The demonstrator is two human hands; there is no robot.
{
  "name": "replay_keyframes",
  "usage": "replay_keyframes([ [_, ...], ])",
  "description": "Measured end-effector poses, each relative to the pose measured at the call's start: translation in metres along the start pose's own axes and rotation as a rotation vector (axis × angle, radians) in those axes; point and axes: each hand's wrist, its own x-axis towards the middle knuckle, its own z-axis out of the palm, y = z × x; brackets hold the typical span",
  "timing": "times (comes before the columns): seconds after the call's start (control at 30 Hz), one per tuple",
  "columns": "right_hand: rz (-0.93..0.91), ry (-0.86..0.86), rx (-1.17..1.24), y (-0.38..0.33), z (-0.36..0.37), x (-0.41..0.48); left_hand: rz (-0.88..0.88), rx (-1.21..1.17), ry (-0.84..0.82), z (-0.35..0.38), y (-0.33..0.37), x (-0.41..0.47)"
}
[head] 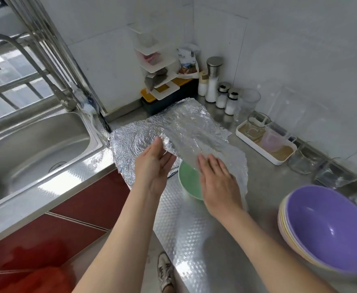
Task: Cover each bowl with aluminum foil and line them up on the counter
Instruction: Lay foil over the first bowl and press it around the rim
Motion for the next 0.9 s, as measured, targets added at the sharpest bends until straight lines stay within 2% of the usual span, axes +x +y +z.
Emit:
replay_keyframes([
  [0.07, -0.008, 0.07, 0.056, 0.008, -0.008, 0.002, 0.015, -0.014, -0.003, -0.008, -0.002, 0.004],
  [0.1, 0.002, 0.119, 0.068, 0.011, -0.015, 0.003, 0.037, 0.097, 0.016, -0.013, -0.01, 0.006],
  [0.17, 0.042, 0.17, 0.078, 0.015, -0.029, 0.006, 0.102, 0.651, 0.017, -0.024, -0.034, 0.01],
  [0.2, 0.058, 0.163, 0.079, 0.017, -0.035, 0.008, 0.092, 0.924, -0.048, -0.03, -0.05, 0.01],
  [0.23, 0.078, 0.149, 0.085, 0.02, -0.041, 0.01, 0.047, 1.114, -0.121, -0.036, -0.065, 0.009],
  [0.27, 0.085, 0.164, 0.094, 0.023, -0.048, 0.012, -0.002, 1.186, -0.166, -0.038, -0.077, 0.007],
  [0.37, 0.077, 0.276, 0.167, 0.03, -0.063, 0.014, -0.059, 1.072, -0.15, -0.036, -0.09, -0.002],
  [0.47, 0.03, 0.399, 0.164, 0.031, -0.071, 0.013, 0.02, 0.994, -0.075, -0.042, -0.087, -0.01],
  [0.57, -0.166, 0.484, 0.064, 0.019, -0.064, 0.009, 0.039, 0.909, 0.016, -0.056, -0.085, -0.019],
  [0.63, -0.277, 0.463, 0.019, 0.012, -0.045, 0.005, 0.01, 0.871, 0.043, -0.066, -0.087, -0.023],
  [0.8, -0.366, 0.32, -0.088, 0.006, -0.006, -0.015, -0.133, 0.765, -0.049, -0.088, -0.091, -0.041],
  [0.87, -0.404, 0.3, -0.128, 0.01, 0.005, -0.024, -0.101, 0.648, 0.026, -0.098, -0.077, -0.044],
  [0.9, -0.418, 0.294, -0.136, 0.014, 0.011, -0.029, -0.106, 0.505, 0.075, -0.104, -0.066, -0.045],
])
